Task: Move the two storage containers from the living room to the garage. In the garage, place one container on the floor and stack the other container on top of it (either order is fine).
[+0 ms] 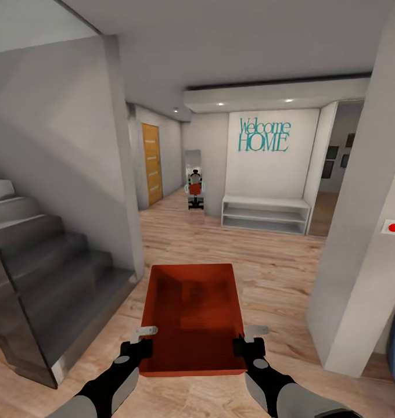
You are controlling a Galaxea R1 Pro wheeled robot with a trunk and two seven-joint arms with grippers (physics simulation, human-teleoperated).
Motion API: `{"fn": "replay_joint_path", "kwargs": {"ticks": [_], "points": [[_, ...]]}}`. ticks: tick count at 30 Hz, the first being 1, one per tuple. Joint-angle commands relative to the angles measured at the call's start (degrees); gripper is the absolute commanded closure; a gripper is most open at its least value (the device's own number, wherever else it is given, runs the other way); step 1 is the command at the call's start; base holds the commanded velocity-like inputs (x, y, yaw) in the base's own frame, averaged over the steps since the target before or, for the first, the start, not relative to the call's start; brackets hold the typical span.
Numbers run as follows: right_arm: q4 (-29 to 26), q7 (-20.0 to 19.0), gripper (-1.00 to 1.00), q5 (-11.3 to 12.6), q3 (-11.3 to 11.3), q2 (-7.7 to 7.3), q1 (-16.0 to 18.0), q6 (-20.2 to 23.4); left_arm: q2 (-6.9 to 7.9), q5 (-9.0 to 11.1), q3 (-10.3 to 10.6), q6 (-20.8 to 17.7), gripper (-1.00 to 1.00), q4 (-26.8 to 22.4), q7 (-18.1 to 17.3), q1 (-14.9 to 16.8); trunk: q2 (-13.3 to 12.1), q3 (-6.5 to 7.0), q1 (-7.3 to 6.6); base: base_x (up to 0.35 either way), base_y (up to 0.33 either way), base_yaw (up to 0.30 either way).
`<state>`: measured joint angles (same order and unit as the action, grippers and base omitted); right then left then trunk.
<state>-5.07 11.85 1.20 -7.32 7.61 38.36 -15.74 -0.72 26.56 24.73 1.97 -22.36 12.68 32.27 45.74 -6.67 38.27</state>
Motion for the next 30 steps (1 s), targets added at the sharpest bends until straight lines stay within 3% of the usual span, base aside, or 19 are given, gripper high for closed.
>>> {"fn": "replay_joint_path", "kwargs": {"ticks": [1,30], "points": [[-0.03,-0.06,1.00,-0.58,0.70,1.09,0.05,0.10,0.02,0.07,-0.48,0.23,1.00,0.04,1.29,0.07,0.06,-0.09,0.04,0.322,0.000,0.000],[-0.03,-0.07,1.00,-0.58,0.70,1.09,0.05,0.10,0.08,0.10,-0.48,0.32,1.00,0.04,1.29,0.07,0.06,-0.09,0.04,0.322,0.000,0.000]]}}
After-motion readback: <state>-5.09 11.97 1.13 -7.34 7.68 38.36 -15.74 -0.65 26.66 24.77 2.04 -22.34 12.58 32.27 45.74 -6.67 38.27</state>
